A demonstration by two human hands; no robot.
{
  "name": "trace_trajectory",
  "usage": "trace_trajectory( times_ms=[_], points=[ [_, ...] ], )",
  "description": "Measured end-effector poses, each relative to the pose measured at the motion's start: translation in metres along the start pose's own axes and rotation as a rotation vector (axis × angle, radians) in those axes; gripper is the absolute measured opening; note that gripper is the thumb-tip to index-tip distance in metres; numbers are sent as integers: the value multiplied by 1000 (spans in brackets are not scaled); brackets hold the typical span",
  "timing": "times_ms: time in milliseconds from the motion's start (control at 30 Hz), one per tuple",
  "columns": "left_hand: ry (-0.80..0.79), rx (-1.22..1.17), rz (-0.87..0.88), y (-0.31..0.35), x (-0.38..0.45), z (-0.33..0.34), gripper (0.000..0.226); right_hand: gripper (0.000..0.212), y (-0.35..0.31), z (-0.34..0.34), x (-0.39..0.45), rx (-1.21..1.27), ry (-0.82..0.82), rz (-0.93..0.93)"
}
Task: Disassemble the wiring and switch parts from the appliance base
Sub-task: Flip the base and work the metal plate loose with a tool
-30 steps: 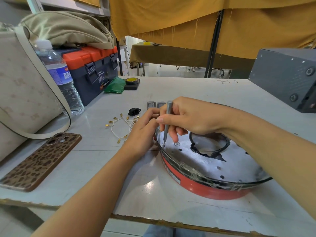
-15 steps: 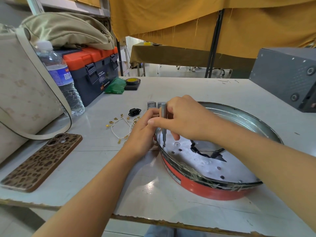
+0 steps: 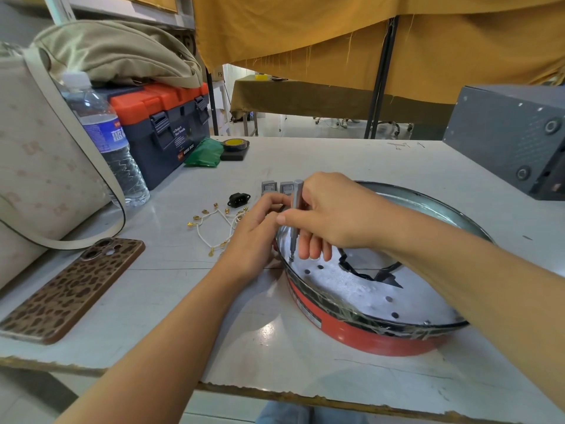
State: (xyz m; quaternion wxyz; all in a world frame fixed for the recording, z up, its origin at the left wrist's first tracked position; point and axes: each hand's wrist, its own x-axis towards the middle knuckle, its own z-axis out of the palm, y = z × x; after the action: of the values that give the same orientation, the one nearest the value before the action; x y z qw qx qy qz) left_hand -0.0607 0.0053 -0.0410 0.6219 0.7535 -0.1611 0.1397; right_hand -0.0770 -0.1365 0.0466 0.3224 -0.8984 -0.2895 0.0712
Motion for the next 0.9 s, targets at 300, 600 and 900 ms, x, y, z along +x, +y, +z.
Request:
trace_trajectory(
  times_ms=[300, 600, 900],
  points=[
    [-19, -36, -1, 2, -2, 0, 24, 27, 7, -9, 0, 131, -107, -77],
    [-1, -58, -30, 3, -3, 1, 28, 18, 14, -21, 6, 187, -240, -79],
    [-5, -82, -59, 1, -1, 2, 29, 14, 9, -4, -1, 283, -67, 37]
  ],
)
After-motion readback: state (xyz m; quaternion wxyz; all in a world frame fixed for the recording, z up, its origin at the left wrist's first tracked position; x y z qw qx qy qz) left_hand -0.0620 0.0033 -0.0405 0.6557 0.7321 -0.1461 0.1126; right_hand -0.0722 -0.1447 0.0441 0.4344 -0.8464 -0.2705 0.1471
